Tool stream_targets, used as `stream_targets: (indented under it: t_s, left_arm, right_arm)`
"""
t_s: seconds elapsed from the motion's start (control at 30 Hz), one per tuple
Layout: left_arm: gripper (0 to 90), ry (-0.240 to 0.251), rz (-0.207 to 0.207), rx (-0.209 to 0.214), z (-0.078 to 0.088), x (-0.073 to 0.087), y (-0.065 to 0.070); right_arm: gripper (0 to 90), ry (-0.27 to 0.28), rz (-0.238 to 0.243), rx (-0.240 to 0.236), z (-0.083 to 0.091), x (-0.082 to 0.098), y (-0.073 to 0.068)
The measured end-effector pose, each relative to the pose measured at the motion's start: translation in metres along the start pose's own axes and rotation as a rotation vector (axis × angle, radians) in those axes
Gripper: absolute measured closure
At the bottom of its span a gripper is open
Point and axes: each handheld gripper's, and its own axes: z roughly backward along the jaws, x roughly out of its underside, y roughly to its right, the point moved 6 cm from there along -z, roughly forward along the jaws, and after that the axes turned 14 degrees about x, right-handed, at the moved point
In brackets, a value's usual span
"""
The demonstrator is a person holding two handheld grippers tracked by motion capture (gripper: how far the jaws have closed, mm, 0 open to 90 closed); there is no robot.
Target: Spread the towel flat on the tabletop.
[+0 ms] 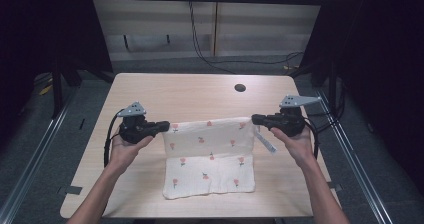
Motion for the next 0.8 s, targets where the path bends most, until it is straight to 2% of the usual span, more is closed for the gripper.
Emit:
stream_targets:
  t_s: [0.07,0.1,0.17,0.27,0.37,0.47,0.53,0.6,0.67,0.73,0.8]
  left_arm:
    - [86.4,-0.013,0.008,-0.008,-0.007,0.004,-0.009]
    - [86.4,-0.021,0.025,-0.009,-0.01,0.006,-0.014]
    - [86.4,-0.025,0.042,-0.019,-0.015,0.009,-0.024]
    - [86.4,-0.009,0.074,-0.016,-0.024,0.011,-0.034]
    - [86.3,-0.027,0.075,-0.022,-0.033,0.014,-0.039]
    - [86.0,-0.033,0.081,-0.009,-0.039,0.013,-0.042]
    - [86.0,-0.013,0.102,-0.006,-0.04,0.012,-0.046]
    - [85.4,-0.015,0.104,0.003,-0.042,0.012,-0.05]
    - [82.0,-0.026,0.114,-0.01,-0.044,0.013,-0.054]
    - [77.5,-0.02,0.124,-0.019,-0.044,0.013,-0.058]
    - [71.9,-0.013,0.129,-0.013,-0.043,0.012,-0.06]
  right_arm:
    - [87.6,-0.01,-0.015,0.001,-0.009,0.002,0.005]
    - [87.6,-0.018,-0.031,-0.007,-0.015,0.004,0.009]
    - [87.6,-0.032,-0.037,0.007,-0.023,0.008,0.014]
    - [87.6,-0.048,-0.037,0.029,-0.034,0.011,0.019]
    - [87.6,-0.06,-0.05,0.042,-0.044,0.013,0.026]
    - [87.6,-0.079,-0.06,0.057,-0.052,0.015,0.032]
    - [87.5,-0.082,-0.07,0.067,-0.057,0.016,0.037]
    - [86.7,-0.079,-0.083,0.084,-0.059,0.017,0.04]
    - [85.8,-0.084,-0.092,0.089,-0.06,0.017,0.042]
    - [82.0,-0.095,-0.095,0.119,-0.063,0.016,0.046]
    - [79.3,-0.101,-0.094,0.132,-0.065,0.015,0.049]
